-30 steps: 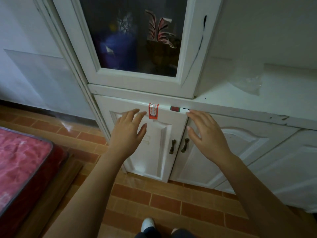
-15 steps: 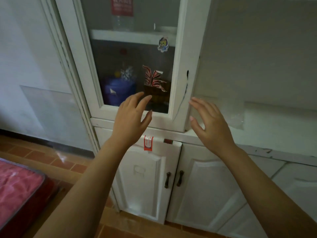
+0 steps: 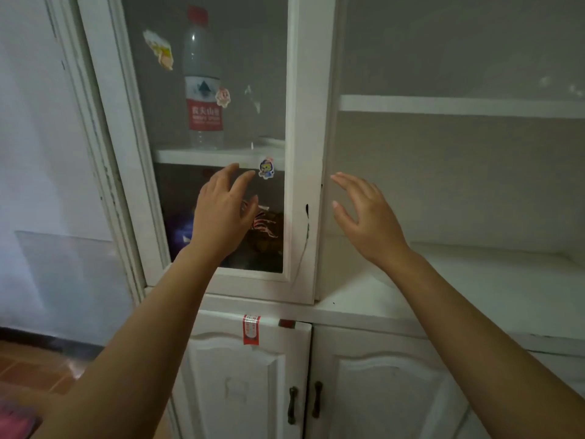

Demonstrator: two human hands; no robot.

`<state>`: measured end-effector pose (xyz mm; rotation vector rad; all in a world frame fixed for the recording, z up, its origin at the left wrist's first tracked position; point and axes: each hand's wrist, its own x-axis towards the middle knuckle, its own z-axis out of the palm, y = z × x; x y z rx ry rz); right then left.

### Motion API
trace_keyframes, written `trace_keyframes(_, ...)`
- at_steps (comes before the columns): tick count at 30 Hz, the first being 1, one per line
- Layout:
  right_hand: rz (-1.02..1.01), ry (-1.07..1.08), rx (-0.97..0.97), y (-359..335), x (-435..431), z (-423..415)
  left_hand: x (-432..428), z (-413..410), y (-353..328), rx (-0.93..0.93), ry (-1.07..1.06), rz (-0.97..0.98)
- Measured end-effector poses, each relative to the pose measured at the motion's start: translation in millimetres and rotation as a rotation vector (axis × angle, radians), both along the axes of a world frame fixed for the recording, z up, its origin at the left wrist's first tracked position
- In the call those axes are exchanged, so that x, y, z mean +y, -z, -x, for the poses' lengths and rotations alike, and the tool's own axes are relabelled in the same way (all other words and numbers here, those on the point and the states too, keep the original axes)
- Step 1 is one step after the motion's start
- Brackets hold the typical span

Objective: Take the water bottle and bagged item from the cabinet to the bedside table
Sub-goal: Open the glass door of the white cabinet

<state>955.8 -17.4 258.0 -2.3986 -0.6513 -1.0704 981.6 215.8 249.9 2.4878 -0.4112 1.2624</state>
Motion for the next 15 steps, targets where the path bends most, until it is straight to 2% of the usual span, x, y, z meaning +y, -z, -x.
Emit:
trace_keyframes(6,-0.018,0.003,0.028,-3,-2,-13,0,-6,1,0.003,0.003,0.01)
trace_keyframes(15,-0.069,-0.067,0.262,-4,-9,-46,-9,-11,8,0.047,-0.013,0.003)
